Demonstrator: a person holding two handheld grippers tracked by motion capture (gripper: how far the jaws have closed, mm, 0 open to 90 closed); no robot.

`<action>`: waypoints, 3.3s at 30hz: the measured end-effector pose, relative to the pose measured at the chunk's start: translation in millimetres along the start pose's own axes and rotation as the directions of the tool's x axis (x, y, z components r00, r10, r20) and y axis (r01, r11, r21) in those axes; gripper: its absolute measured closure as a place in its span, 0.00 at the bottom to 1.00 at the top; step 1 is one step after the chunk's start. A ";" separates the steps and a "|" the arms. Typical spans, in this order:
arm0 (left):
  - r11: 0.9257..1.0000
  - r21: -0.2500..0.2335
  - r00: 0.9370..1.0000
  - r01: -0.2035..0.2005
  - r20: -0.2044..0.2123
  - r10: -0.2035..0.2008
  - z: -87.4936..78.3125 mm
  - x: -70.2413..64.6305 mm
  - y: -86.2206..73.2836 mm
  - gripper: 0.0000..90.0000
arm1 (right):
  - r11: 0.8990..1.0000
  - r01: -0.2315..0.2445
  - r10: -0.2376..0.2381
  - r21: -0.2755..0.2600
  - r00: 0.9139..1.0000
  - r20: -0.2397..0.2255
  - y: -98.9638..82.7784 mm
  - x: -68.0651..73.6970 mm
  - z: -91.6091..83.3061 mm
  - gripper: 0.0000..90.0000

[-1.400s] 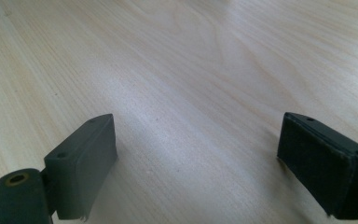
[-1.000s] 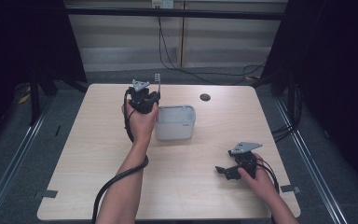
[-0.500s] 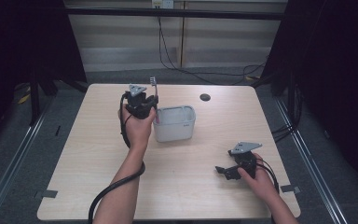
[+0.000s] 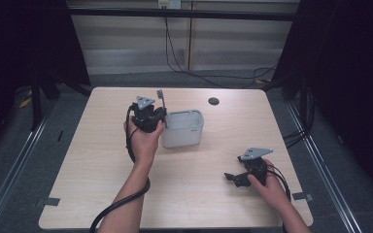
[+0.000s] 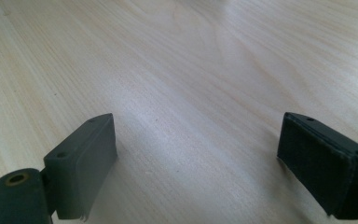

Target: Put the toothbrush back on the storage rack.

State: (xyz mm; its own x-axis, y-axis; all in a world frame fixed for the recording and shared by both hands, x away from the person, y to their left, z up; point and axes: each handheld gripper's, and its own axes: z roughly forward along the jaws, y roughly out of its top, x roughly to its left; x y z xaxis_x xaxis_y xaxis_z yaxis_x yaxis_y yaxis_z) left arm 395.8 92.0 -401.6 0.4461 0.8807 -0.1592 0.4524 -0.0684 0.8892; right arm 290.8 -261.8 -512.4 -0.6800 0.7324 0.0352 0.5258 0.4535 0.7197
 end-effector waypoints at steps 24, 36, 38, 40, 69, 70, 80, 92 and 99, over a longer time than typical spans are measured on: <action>0.998 0.060 1.000 -0.024 0.021 0.023 -2.9 -1.5 -13.8 0.88 | 1.000 0.001 -0.001 0.000 1.000 0.000 0.0 0.0 0.0 0.12; 0.996 0.084 0.999 -0.022 0.029 0.020 -1.6 -1.9 -17.8 0.87 | 1.000 0.001 -0.001 0.000 1.000 0.000 0.0 0.0 0.0 0.12; 0.996 0.086 0.999 -0.024 0.032 0.021 -1.5 -1.8 -17.9 0.87 | 1.000 0.001 -0.001 0.000 1.000 0.001 0.0 0.0 0.0 0.12; 0.996 0.087 0.999 -0.024 0.031 0.022 -1.6 -2.0 -17.7 0.86 | 1.000 0.002 -0.002 0.000 1.000 0.000 0.0 0.0 0.0 0.12; 0.996 0.075 0.996 -0.044 0.081 0.038 -15.6 6.7 -9.0 0.53 | 1.000 0.002 -0.002 0.000 1.000 0.000 0.0 0.0 0.0 0.12; 0.996 0.080 0.996 -0.044 0.087 0.037 -16.6 7.6 -8.7 0.53 | 1.000 0.001 -0.001 0.000 1.000 0.001 0.0 0.0 0.0 0.12; 0.996 0.082 0.994 -0.042 0.106 0.034 -28.4 17.9 -9.0 0.45 | 1.000 0.001 -0.001 0.000 1.000 0.000 0.0 0.0 0.0 0.12; 0.992 0.125 0.993 -0.014 0.116 0.000 -34.9 30.6 -16.9 0.41 | 1.000 0.000 0.000 0.000 1.000 0.000 0.0 0.0 0.0 0.12; 0.993 0.110 0.990 -0.031 0.138 0.016 -36.2 33.2 -22.5 0.40 | 1.000 0.001 -0.001 0.000 1.000 0.001 0.0 0.0 0.0 0.12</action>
State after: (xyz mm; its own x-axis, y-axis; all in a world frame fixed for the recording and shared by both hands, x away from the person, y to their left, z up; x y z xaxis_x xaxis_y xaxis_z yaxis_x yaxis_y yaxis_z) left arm 372.5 139.7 -411.3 0.5553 0.8065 -0.2031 0.5207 -0.1468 0.8410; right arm 290.8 -261.8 -512.4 -0.6803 0.7322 0.0339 0.5250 0.4545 0.7196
